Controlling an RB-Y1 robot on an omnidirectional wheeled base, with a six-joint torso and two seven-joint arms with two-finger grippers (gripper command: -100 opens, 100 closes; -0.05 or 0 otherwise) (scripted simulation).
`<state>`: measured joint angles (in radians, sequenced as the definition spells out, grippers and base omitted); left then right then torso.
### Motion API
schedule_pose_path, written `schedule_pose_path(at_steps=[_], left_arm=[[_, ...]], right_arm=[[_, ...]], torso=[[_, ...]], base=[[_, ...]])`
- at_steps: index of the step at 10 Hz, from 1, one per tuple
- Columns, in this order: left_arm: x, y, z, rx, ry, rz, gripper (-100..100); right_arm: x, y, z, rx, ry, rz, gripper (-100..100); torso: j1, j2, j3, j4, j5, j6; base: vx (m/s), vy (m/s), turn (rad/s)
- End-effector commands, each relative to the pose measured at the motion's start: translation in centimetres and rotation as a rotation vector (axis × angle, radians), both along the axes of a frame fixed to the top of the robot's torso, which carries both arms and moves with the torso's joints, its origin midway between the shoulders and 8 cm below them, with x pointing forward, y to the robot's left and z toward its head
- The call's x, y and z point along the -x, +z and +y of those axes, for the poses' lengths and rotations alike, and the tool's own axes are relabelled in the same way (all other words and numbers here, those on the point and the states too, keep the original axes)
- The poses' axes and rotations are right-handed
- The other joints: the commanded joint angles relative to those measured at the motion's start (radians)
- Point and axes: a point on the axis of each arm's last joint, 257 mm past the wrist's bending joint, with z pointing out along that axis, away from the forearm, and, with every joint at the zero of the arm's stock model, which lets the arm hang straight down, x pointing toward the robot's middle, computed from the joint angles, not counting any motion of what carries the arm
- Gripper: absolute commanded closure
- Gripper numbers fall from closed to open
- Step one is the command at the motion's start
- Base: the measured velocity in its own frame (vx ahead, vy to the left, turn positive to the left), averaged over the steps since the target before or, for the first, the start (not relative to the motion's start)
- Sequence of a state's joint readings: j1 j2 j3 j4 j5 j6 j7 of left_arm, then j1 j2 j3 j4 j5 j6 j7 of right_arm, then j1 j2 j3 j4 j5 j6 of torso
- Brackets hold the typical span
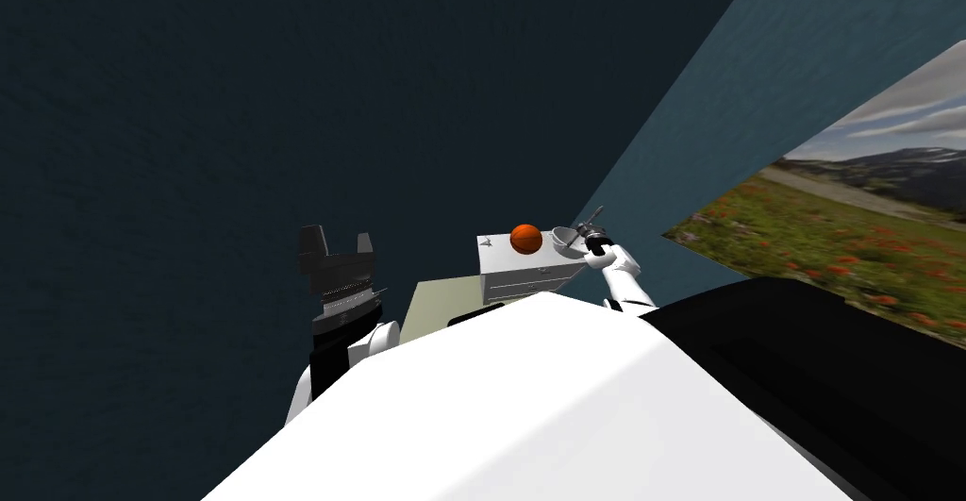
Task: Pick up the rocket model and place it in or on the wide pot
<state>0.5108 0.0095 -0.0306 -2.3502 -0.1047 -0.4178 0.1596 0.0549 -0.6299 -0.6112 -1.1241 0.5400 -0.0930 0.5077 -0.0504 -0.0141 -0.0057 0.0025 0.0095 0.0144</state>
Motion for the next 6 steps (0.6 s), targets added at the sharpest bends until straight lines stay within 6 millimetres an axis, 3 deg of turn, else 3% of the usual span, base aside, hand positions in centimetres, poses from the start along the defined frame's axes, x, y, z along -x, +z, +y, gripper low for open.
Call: schedule_pose_path(at_steps=[1,5,6], left_arm=[[0.00,0.00,0.00,0.000,0.000,0.000,0],[0.00,0.00,0.00,0.000,0.000,0.000,0],[0.00,0.00,0.00,0.000,0.000,0.000,0]], right_arm=[[0.00,0.00,0.00,0.000,0.000,0.000,-100],[0.01,-0.06,0.02,-0.001,0.000,0.001,-100],[0.01,-0.06,0.02,-0.001,0.000,0.001,0]], torso=[[0.000,0.000,0.000,0.000,0.000,0.000],[0.002,-0.001,0.000,0.000,0.001,0.000],[0.002,-0.001,0.000,0.000,0.001,0.000]], base=[[0.000,0.000,0.000],[0.000,0.000,0.000],[0.000,0.000,0.000]])
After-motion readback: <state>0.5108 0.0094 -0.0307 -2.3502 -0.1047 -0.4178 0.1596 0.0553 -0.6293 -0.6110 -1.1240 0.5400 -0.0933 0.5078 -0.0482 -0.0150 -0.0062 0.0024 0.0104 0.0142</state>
